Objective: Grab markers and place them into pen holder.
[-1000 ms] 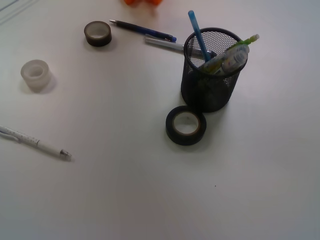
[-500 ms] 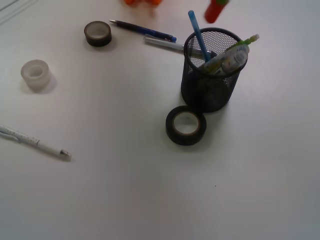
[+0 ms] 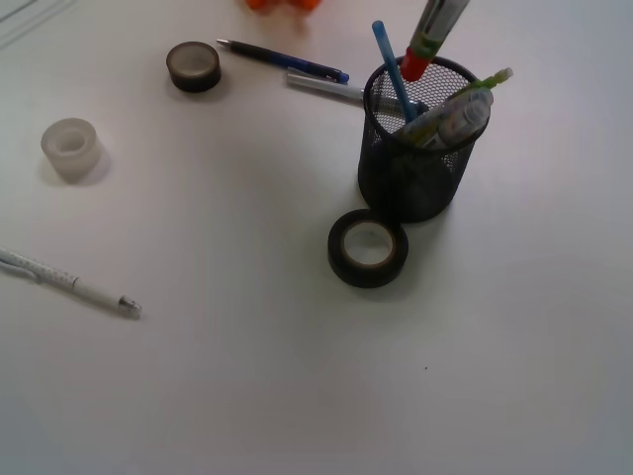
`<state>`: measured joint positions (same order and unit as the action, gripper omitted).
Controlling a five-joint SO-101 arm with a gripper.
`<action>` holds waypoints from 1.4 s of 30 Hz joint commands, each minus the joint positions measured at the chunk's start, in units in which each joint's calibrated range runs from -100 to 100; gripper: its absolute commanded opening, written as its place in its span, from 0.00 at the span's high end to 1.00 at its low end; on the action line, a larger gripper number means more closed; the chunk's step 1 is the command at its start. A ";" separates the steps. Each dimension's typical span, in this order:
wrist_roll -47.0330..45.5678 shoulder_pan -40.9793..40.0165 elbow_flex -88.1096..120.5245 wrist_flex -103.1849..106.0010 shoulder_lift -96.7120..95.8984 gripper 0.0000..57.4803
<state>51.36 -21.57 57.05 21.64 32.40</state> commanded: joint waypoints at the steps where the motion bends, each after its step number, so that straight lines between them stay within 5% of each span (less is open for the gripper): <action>1: 0.20 0.07 1.28 2.94 1.38 0.99; 6: 0.24 -0.08 4.18 3.03 1.30 0.96; 12: 0.20 -0.45 5.27 2.68 1.30 0.52; 15: -0.49 0.00 4.90 2.51 1.81 0.39; 23: -10.40 2.69 -0.44 -0.29 2.57 0.38; 29: -22.66 4.86 -10.40 -26.45 11.67 0.38; 42: -48.64 22.43 -2.71 -56.11 33.77 0.38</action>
<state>8.13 -1.89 49.42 -33.48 61.93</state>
